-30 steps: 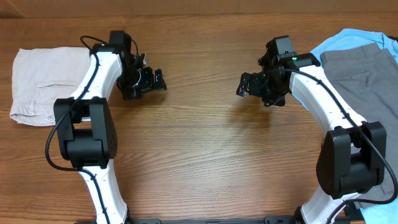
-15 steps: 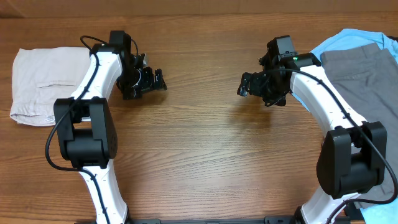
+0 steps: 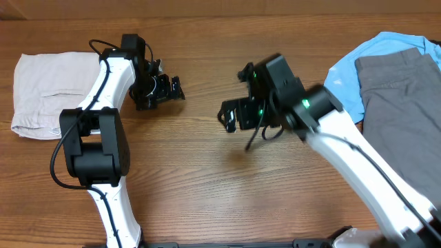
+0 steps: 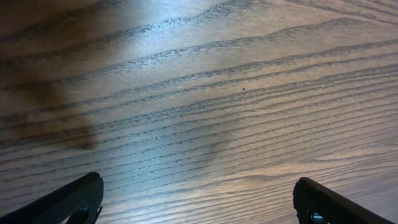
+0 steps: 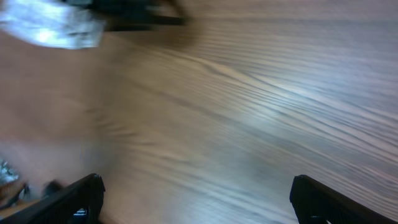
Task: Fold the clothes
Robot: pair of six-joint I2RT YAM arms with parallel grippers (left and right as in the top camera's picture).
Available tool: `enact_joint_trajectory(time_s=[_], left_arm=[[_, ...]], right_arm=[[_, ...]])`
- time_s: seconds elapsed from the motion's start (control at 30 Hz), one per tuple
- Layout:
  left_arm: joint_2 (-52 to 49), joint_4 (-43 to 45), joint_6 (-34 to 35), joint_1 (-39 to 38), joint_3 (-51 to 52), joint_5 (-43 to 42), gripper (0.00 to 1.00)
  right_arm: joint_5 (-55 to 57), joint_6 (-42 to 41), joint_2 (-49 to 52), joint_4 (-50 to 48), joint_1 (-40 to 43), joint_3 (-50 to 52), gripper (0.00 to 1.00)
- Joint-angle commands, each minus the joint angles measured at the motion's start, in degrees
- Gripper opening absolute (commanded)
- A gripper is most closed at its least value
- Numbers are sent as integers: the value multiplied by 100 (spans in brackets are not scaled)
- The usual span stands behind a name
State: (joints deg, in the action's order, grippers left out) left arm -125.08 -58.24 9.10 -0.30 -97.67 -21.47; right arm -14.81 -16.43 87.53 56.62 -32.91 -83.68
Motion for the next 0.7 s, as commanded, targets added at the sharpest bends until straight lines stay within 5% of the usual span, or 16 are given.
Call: enact_joint_trajectory(time_s=[0.0,0.67], left_arm=[[-70,4,101,-7,-90,-57,100],[-70,7,101,-7,-90,-57,100]], right_arm=[[22,15,-754,2,-304,-94,100],[22,17,-4999,20,629,-94,100]])
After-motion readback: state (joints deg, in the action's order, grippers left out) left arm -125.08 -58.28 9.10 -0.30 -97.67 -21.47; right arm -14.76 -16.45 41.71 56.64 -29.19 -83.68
